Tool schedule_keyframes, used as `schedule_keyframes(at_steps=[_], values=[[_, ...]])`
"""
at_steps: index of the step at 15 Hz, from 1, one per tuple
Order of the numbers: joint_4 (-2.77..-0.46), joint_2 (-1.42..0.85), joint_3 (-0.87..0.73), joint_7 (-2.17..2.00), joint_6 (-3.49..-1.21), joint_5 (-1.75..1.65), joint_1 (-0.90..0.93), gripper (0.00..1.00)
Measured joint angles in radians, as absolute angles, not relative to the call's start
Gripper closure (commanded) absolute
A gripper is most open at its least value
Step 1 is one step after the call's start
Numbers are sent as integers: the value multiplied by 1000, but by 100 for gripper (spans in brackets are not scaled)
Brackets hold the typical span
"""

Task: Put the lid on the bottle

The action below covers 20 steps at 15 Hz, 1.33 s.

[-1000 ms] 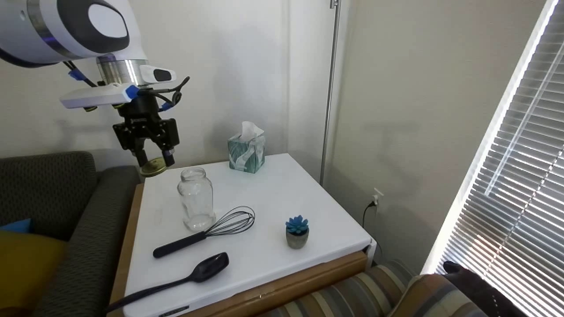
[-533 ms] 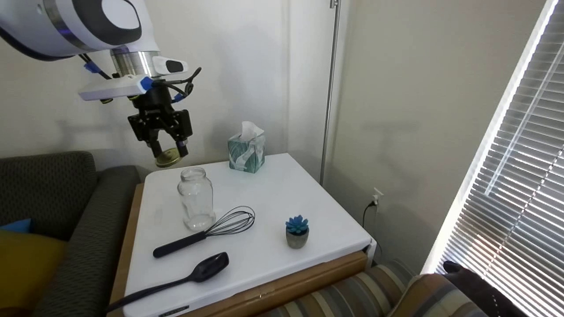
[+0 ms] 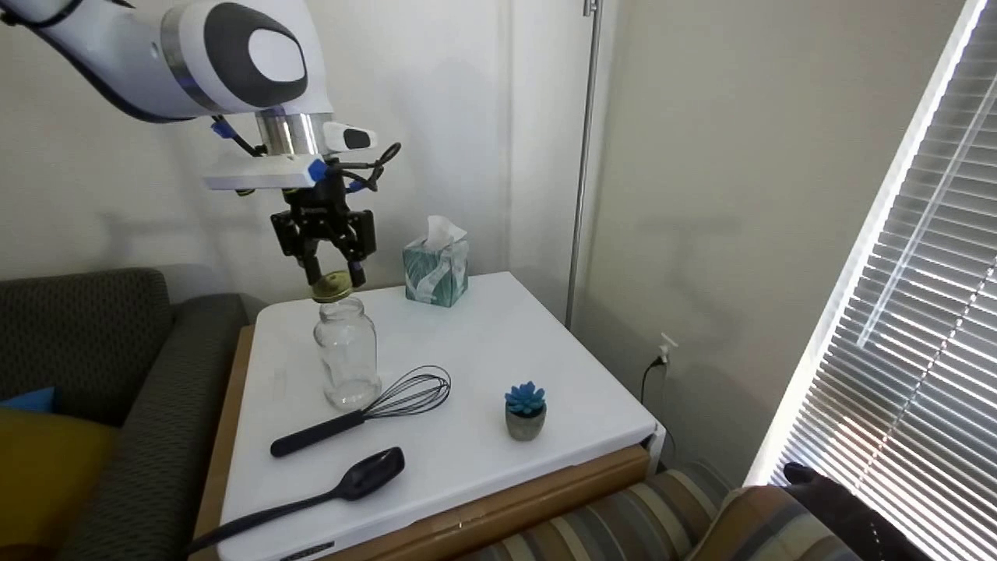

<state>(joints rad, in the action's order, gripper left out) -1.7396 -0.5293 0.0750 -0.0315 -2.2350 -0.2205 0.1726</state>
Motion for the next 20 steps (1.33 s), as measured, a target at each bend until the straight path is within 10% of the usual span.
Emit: schedule_keyframes(at_steps=[20], values=[[-1565, -664, 81, 29, -2116, -106, 138, 53]])
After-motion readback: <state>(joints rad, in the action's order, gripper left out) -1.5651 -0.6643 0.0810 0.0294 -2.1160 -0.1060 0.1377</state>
